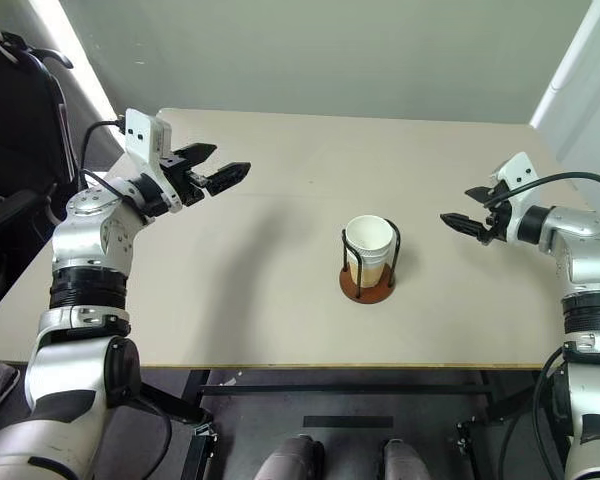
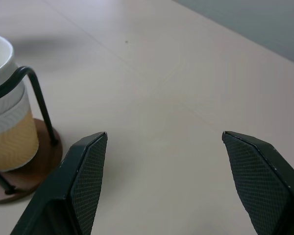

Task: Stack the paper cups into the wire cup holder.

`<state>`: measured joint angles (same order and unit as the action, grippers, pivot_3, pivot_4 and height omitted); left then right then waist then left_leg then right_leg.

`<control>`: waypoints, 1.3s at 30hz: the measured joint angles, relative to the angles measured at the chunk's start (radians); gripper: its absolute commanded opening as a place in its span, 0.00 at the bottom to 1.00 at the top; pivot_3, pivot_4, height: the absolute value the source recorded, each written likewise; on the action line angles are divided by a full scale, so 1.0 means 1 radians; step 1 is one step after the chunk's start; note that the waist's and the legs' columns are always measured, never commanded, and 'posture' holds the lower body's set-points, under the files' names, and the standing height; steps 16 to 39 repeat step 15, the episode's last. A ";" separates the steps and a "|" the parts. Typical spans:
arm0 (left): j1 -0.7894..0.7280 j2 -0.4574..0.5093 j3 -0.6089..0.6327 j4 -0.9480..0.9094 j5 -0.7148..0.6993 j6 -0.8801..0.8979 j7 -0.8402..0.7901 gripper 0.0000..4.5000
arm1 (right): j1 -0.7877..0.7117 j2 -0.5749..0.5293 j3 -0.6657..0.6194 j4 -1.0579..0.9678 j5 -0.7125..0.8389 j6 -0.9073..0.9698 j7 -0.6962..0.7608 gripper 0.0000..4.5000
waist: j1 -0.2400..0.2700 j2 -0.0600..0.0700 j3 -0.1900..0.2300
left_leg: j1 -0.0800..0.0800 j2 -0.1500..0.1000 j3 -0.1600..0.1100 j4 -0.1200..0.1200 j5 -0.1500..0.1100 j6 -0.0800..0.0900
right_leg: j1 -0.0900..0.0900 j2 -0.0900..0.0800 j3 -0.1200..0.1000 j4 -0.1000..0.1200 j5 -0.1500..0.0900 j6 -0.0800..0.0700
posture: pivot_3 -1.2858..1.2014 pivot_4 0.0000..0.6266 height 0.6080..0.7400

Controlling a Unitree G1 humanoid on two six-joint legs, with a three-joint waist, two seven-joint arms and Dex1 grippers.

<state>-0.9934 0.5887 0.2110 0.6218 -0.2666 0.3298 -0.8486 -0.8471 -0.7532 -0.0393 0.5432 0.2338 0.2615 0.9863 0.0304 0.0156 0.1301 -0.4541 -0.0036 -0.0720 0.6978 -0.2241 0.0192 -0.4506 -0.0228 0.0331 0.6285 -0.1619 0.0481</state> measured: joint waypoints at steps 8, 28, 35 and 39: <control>0.015 -0.010 -0.027 -0.014 0.010 -0.003 0.026 0.99 | 0.001 0.037 -0.062 0.002 -0.001 -0.004 -0.129 0.84 | 0.000 0.000 0.000 | 0.001 0.000 -0.001 -0.001 0.000 0.000 | 0.000 0.000 0.000 0.001 0.000 -0.001 | 0.52 0.24 1.00; 0.033 -0.063 -0.051 -0.037 0.013 -0.007 0.072 0.99 | 0.001 0.043 -0.085 0.043 -0.003 -0.006 -0.210 0.84 | 0.000 0.000 0.000 | 0.000 0.000 -0.001 -0.001 -0.001 -0.001 | 0.000 0.000 0.000 0.000 0.000 -0.001 | 0.52 0.24 1.00; 0.033 -0.063 -0.051 -0.037 0.013 -0.007 0.072 0.99 | 0.001 0.043 -0.085 0.043 -0.003 -0.006 -0.210 0.84 | 0.000 0.000 0.000 | 0.000 0.000 -0.001 -0.001 -0.001 -0.001 | 0.000 0.000 0.000 0.000 0.000 -0.001 | 0.52 0.24 1.00; 0.033 -0.063 -0.051 -0.037 0.013 -0.007 0.072 0.99 | 0.001 0.043 -0.085 0.043 -0.003 -0.006 -0.210 0.84 | 0.000 0.000 0.000 | 0.000 0.000 -0.001 -0.001 -0.001 -0.001 | 0.000 0.000 0.000 0.000 0.000 -0.001 | 0.52 0.24 1.00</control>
